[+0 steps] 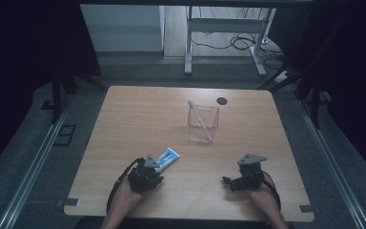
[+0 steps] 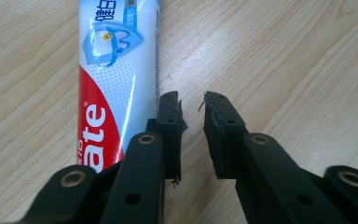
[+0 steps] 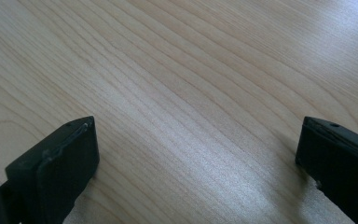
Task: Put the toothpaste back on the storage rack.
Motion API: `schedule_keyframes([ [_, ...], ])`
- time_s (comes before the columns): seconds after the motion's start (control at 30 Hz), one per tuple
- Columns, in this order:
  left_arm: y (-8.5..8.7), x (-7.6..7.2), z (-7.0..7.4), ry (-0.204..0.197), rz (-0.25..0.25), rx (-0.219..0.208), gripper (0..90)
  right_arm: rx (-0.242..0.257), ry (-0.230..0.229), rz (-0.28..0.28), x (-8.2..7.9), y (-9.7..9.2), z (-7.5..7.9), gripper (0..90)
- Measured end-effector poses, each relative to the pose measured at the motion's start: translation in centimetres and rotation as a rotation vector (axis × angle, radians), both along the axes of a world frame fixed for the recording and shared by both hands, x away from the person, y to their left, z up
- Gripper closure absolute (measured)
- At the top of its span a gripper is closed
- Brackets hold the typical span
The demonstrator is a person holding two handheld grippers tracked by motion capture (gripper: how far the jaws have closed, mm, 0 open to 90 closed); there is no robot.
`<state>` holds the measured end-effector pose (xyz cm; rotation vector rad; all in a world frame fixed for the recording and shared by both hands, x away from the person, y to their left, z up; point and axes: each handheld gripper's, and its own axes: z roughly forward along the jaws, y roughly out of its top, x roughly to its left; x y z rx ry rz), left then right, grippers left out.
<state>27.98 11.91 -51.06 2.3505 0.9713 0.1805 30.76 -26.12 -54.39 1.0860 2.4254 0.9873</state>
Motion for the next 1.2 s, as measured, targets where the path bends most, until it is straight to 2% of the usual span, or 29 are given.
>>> schedule_keyframes([
  [0.13, 0.3, 0.1, 0.8, -0.006, -0.001, -0.012, 70.9, 0.0, 0.0, 0.0, 0.0, 0.0, 0.0, 0.0],
  [0.27, 0.7, 0.3, 1.7, -0.017, 0.013, -0.004, 64.5, 0.0, 0.0, 0.0, 0.0, 0.0, 0.0, 0.0],
  [0.37, 1.0, 0.6, 2.1, -0.022, 0.017, 0.04, 57.9, 0.0, 0.0, 0.0, 0.0, 0.0, 0.0, 0.0],
  [0.5, 1.8, 1.3, 2.1, 0.019, 0.043, 0.052, 50.8, 0.0, 0.0, 0.0, 0.0, 0.0, 0.0, 0.0],
  [0.57, 2.0, 1.6, 2.0, 0.038, 0.053, 0.062, 49.3, -0.002, 0.001, 0.0, 0.0, 0.0, 0.0, 0.0],
  [0.6, 2.1, 1.9, 1.9, 0.06, 0.056, 0.067, 48.8, -0.001, 0.001, 0.0, 0.0, 0.0, 0.0, 0.0],
  [0.73, 2.3, 2.6, 1.6, 0.093, 0.062, 0.063, 47.3, -0.002, 0.0, 0.002, 0.0, 0.0, 0.0, 0.0],
  [0.97, 1.7, 3.5, 0.7, 0.134, 0.052, 0.076, 46.8, -0.002, 0.0, 0.001, 0.0, 0.0, 0.0, 0.0],
  [1.2, 0.9, 4.4, 0.0, 0.158, 0.05, 0.098, 47.2, -0.001, 0.0, 0.001, 0.0, 0.0, 0.0, 0.0],
])
